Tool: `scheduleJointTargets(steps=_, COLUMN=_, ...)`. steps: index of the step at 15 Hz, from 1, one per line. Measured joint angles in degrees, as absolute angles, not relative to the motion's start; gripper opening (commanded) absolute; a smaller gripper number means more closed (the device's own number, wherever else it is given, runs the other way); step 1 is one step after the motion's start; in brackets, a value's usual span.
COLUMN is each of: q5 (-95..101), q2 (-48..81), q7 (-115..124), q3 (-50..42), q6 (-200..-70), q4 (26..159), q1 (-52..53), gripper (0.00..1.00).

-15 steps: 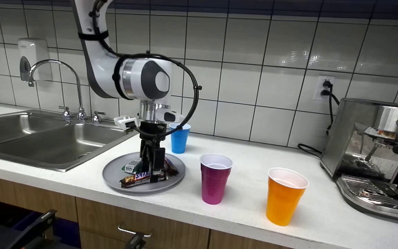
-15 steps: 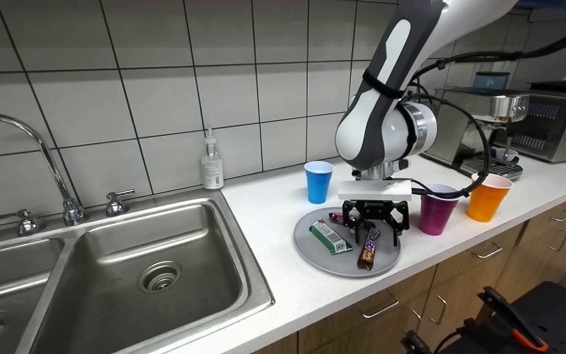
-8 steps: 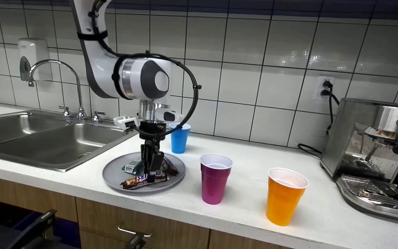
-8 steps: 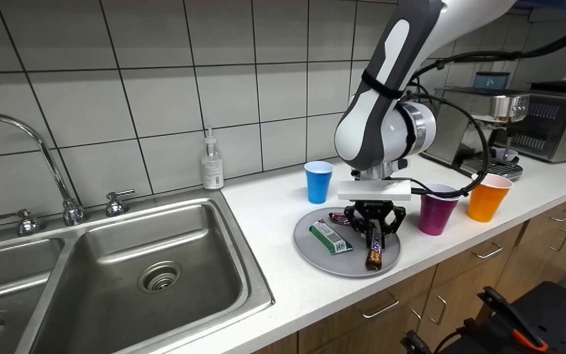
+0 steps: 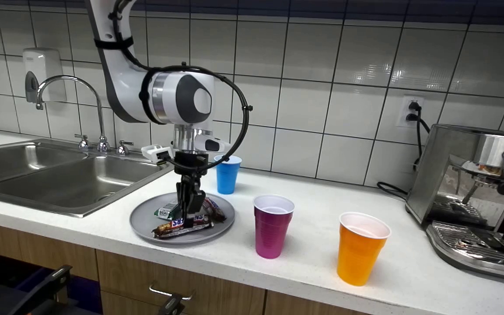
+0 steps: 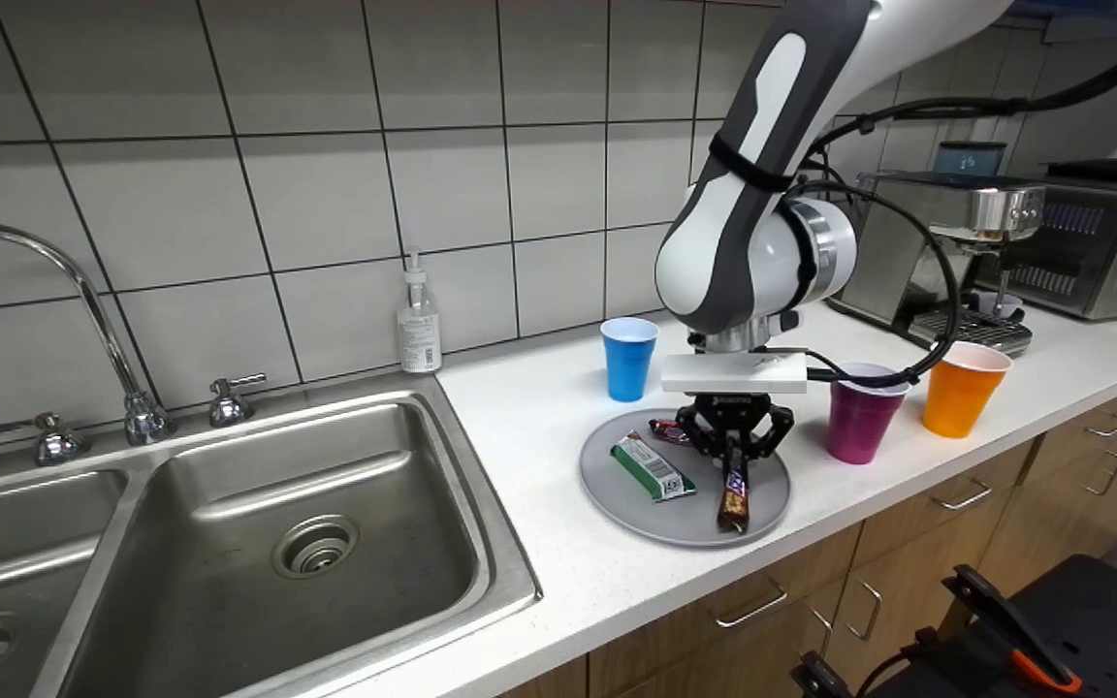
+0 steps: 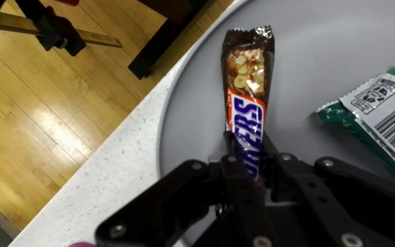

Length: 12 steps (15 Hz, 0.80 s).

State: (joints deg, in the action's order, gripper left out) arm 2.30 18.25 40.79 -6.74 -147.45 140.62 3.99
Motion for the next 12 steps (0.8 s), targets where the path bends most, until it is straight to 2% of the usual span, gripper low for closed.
scheduleJointTargets(steps=12, q5=2.31, q2=11.37, q7=39.75, q3=-7.74, q6=-145.62, q4=138.24, q1=2.49, gripper=0.04)
